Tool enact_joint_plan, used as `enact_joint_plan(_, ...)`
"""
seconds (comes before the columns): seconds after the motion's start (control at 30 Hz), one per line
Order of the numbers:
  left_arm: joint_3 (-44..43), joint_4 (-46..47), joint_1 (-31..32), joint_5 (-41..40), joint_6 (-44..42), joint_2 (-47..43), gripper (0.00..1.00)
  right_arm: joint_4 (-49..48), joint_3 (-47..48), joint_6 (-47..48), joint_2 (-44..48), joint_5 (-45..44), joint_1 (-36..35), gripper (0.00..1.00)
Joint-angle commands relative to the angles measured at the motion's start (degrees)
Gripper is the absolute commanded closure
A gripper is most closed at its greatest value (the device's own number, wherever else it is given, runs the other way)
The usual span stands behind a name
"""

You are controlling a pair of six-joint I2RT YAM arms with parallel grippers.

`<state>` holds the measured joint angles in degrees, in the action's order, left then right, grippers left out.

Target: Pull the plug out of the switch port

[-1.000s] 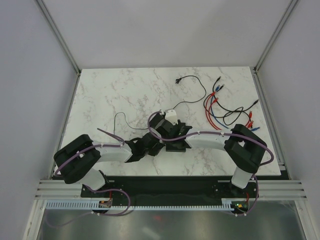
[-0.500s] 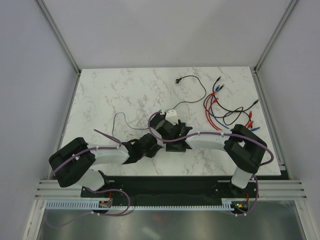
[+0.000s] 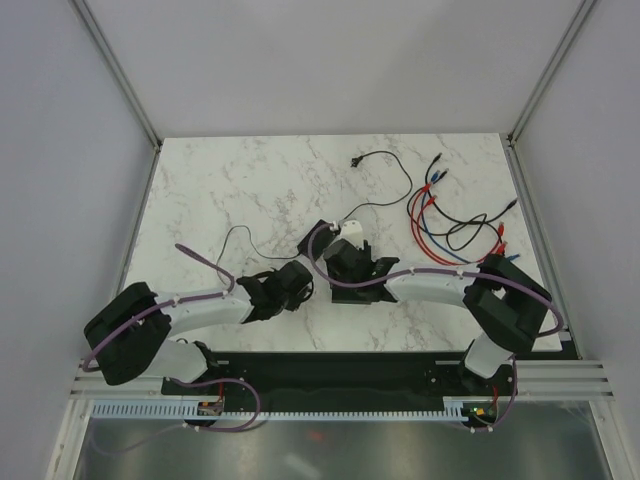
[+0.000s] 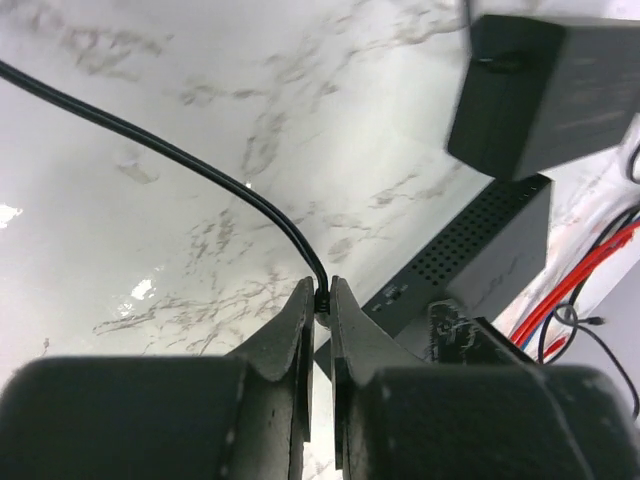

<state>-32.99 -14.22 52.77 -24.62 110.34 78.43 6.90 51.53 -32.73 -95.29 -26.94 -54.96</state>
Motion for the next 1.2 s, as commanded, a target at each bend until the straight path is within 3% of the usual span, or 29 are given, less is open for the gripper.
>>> enact_joint_plan(0.0, -4.18, -3.62, -0.48, -7.45, -14.16, -3.28, 0.98, 2.61, -5.20, -0.23, 4.64, 4.44, 0.82, 0.34)
enact_joint_plan(0.13, -8.66, -3.62, -0.74, -7.72, -31.28, -3.03, 0.98, -3.20, -11.17, 0.30, 12.13, 3.30, 1.08, 0.32)
enact_joint_plan(0.4, -17.89, -4.24, -2.93, -3.16, -57.23, 0.57, 0.98, -11.90, -19.35, 0.92, 22.32, 3.03, 2.40, 0.32)
enact_joint_plan(0.57, -27.18, -5.20, -9.79, 9.90, -75.43, 8.39, 0.98, -19.09, -27.61, -1.28, 28.39, 4.70, 2.40, 0.32)
enact_joint_plan(0.63, -30.36, -7.05, -10.58, 11.08, -81.74, 13.05, 0.98, -20.69, -31.29, -2.34, 32.25, 4.70, 2.49, 0.32)
enact_joint_plan(0.77, -38.61, -8.63, -10.59, 13.19, -90.82, 20.17, 0.98, -24.38, -36.23, -2.43, 38.93, 4.79, 2.40, 0.31)
enact_joint_plan(0.97, -46.18, -12.49, -10.59, 13.81, -99.44, 26.76, 0.98, -28.69, -39.84, -2.60, 40.79, 5.67, 2.49, 0.32)
enact_joint_plan(1.07, -47.07, -13.73, -10.59, 15.91, -101.73, 27.56, 0.97, -29.48, -39.75, -2.78, 39.74, 5.76, 2.49, 0.31)
enact_joint_plan(1.17, -47.08, -14.78, -10.59, 15.22, -102.78, 28.09, 0.90, -29.92, -39.31, -2.69, 38.16, 5.84, 2.49, 0.31)
